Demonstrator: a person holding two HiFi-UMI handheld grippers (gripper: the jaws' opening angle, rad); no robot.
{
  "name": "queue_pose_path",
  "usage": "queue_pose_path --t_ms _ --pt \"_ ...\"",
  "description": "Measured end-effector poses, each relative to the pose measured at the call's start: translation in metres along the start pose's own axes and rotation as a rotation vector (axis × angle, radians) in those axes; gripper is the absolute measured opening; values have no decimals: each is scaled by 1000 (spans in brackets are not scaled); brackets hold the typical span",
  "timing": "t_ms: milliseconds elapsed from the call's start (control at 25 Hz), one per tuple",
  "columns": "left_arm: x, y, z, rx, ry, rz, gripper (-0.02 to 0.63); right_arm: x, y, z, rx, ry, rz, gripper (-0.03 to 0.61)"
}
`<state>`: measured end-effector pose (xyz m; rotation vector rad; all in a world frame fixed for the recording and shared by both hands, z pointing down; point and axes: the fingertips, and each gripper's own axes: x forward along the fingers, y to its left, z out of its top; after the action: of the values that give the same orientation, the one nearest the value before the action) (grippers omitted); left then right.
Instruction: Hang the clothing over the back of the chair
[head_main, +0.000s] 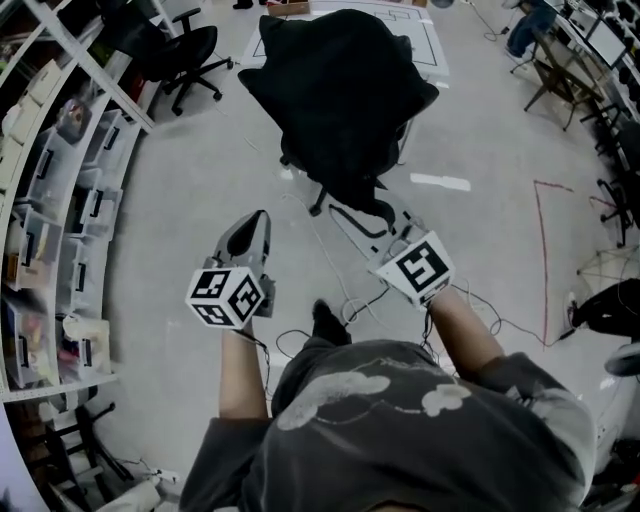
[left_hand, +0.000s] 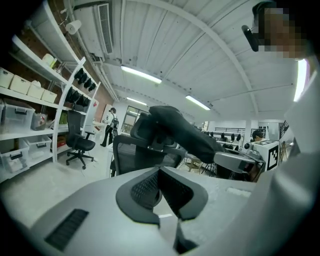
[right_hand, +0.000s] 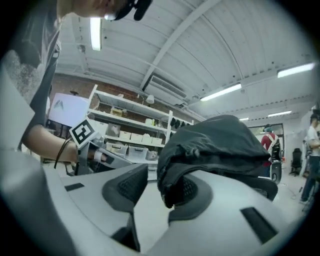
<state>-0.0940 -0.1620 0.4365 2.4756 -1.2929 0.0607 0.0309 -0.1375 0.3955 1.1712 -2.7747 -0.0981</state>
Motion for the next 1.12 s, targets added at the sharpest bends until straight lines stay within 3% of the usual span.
queue_pose_path --t_ms 40,120,200,320,440,680,800,960,1120 --pt "-4 -4 0 2 -6 2 2 -5 1 0 7 -9 5 135" --pt "-13 -12 -3 6 -12 4 2 -15 2 -7 4 4 -15 150" --pt "-22 -21 -7 7 -13 4 2 -26 3 -15 4 22 -55 207" --pt "-33 -35 -11 6 -14 1 2 -45 -6 -14 27 7 -136 216" --pt "-41 -49 -13 14 -15 0 2 -66 -18 -13 -22 -31 -204 213" --pt "-59 -70 -13 30 -26 -8 2 -98 -9 -27 13 23 -217 207" --pt "-65 -80 -15 33 -32 -13 2 -109 -7 -26 12 5 -229 159" --pt "-71 -96 -21 33 -39 -11 2 -129 -7 -31 1 36 -246 9" --pt "-80 -109 -25 29 -42 -6 2 -150 -6 -33 39 57 -241 -8"
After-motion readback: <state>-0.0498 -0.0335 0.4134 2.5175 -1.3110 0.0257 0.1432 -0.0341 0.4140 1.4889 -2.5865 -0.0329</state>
